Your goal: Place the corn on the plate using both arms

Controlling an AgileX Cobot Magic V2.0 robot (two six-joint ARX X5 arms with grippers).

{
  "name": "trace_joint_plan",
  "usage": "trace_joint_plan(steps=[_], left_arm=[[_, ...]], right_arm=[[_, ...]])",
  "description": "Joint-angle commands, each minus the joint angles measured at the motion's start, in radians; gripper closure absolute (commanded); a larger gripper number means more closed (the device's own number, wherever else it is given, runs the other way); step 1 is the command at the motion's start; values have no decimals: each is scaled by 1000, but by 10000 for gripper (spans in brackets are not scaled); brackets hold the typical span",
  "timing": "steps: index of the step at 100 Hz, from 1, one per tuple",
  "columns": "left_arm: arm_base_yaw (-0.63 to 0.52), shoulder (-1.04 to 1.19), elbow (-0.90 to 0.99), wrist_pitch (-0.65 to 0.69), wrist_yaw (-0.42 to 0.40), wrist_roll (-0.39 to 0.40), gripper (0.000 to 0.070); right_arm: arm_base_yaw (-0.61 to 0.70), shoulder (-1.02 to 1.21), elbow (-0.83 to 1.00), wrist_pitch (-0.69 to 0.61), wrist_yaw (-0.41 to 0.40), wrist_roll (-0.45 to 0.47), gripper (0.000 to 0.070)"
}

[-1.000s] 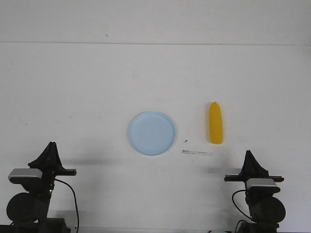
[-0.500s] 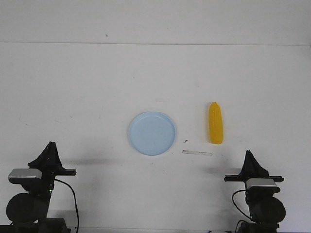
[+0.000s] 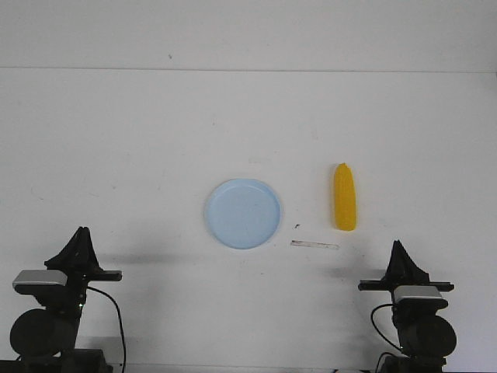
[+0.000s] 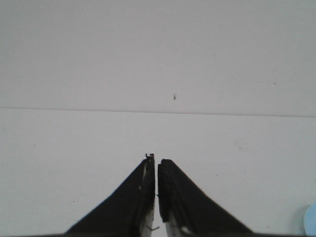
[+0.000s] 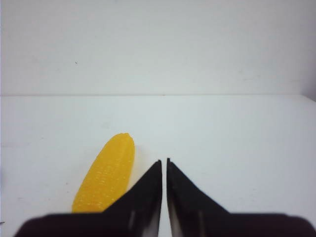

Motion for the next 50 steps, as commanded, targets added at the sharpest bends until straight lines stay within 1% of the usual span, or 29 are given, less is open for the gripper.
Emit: trace_joint_plan(steps=[1,10,17,22,29,42,50], left_arm=[[1,-1,6,15,-2,13,699],[1,-1,6,15,-2,13,699],[1,-1,6,15,-2,13,699],[1,-1,6,15,-2,13,699],[1,-1,6,15,-2,13,699],[1,-1,6,15,-2,13,699],[1,-1,6,15,-2,13,699]], right_arm=[[1,0,-1,21,-1,-5,685],[-1,0,-1,36,15,-6,685],[-1,0,-1,70,18,55,688],[3,0,6,103,5,78,692],[14,10,38,99,-19,72,693],[39,105,110,94,-19,38,693],[56,199,162,87,-19,-2,693]])
